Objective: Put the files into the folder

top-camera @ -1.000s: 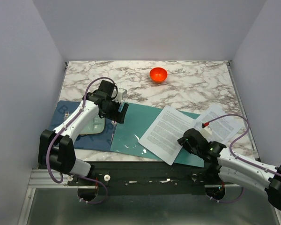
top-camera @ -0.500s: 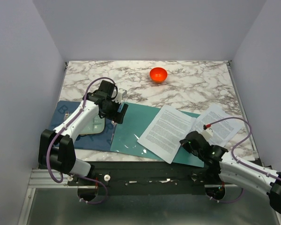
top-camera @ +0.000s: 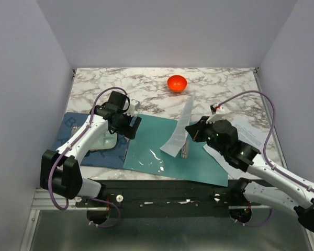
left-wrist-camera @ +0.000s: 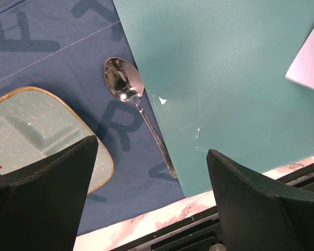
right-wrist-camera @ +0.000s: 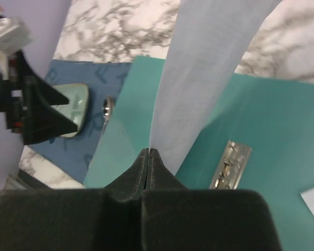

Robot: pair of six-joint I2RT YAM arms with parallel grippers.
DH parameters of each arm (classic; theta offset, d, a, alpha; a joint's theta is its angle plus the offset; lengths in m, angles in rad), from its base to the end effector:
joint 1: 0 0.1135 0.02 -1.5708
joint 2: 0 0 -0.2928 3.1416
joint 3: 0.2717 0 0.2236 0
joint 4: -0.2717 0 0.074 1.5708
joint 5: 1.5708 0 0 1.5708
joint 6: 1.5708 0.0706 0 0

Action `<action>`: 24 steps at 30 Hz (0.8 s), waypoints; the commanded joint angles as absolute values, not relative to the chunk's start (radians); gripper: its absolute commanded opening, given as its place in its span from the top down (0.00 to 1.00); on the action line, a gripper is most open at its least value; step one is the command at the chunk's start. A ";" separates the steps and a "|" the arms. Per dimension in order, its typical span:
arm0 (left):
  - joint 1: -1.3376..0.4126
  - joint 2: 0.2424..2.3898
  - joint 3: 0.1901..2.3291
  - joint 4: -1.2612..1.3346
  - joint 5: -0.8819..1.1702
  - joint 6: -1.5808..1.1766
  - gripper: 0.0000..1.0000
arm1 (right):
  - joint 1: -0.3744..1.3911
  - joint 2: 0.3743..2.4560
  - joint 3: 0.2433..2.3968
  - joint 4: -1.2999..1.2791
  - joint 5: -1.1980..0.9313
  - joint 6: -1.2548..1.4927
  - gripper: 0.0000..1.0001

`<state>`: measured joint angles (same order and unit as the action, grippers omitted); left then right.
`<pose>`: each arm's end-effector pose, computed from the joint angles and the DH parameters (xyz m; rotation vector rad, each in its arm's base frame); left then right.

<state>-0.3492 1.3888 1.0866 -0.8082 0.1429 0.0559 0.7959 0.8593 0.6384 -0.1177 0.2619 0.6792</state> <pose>0.2356 -0.0965 0.2657 0.5860 2.6289 -0.2829 0.1434 0.1203 0.2994 0.0682 1.9679 0.7424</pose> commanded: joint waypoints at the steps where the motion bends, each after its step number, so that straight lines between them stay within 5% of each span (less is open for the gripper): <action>1: -0.351 1.353 1.062 -0.821 0.109 0.072 0.01 | 0.790 0.929 0.747 -0.113 0.085 0.373 0.99; 10: -0.342 1.331 1.043 -0.830 0.100 0.091 0.01 | 0.792 0.997 0.805 -0.198 -0.032 0.147 0.99; 24: -0.331 1.322 1.042 -0.827 0.091 0.095 0.01 | 0.790 1.037 0.764 -0.103 -0.106 0.216 0.99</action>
